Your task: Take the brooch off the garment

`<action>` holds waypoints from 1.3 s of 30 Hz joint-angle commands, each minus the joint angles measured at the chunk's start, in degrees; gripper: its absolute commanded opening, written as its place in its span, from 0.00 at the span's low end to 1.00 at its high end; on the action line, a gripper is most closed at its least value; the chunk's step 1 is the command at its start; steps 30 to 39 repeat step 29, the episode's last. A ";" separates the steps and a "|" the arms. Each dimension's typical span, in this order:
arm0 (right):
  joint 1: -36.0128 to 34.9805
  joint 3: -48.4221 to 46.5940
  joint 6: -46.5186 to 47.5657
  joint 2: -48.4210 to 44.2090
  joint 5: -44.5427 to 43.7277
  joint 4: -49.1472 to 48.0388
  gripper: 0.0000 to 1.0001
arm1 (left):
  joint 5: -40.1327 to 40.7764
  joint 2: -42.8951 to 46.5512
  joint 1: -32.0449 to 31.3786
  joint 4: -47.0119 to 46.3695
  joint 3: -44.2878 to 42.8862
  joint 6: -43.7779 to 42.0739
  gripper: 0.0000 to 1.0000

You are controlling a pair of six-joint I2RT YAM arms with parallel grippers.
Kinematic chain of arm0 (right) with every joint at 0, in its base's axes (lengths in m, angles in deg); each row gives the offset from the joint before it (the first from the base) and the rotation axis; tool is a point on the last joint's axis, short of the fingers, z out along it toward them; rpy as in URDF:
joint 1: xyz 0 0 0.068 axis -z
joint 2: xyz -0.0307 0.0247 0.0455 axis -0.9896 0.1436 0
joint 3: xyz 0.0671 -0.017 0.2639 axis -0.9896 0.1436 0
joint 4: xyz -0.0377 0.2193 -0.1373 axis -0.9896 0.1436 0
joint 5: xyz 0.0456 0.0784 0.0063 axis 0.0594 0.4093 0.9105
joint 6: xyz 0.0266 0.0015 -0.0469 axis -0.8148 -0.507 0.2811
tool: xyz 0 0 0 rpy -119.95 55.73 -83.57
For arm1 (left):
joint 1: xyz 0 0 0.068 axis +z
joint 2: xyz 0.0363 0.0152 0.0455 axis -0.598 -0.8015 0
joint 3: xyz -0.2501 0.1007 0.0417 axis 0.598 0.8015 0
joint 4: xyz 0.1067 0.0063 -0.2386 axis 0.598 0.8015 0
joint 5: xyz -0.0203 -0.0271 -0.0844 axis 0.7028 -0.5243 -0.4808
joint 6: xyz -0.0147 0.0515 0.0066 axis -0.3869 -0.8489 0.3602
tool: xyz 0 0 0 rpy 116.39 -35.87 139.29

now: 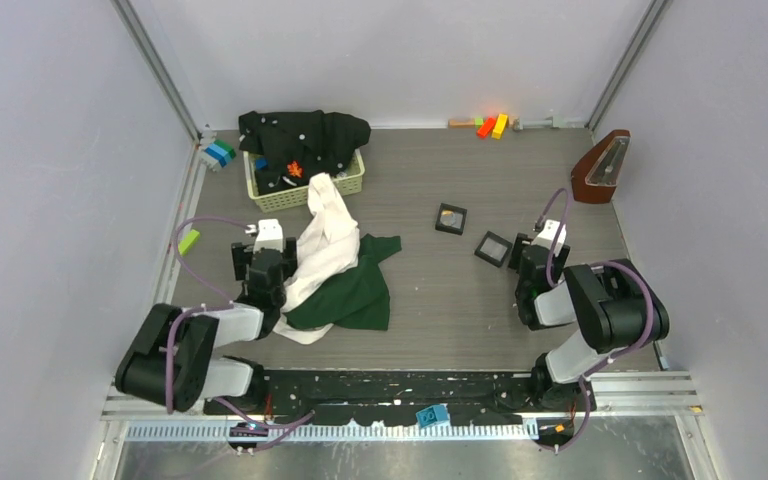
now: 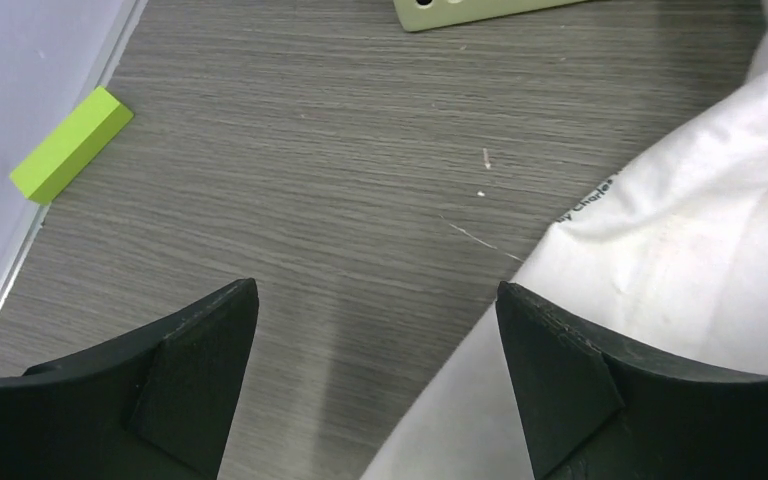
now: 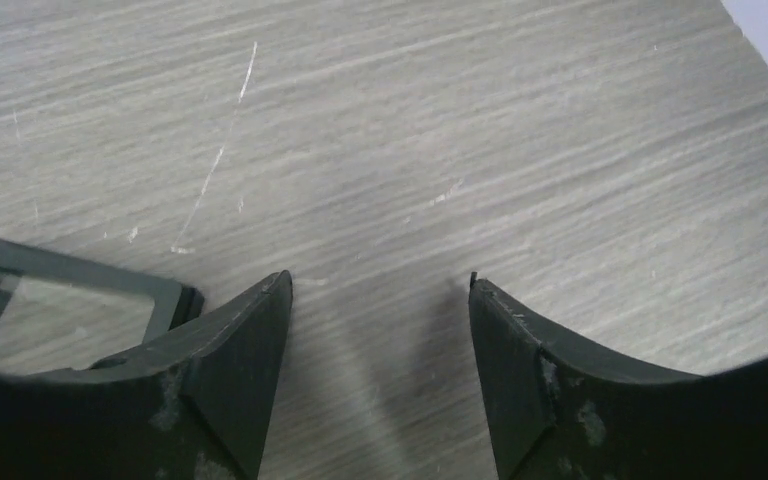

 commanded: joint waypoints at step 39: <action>3.71 -7.88 -2.43 -0.55 4.91 -2.15 1.00 | -24.23 -16.89 12.20 -15.05 -8.61 -1.67 1.00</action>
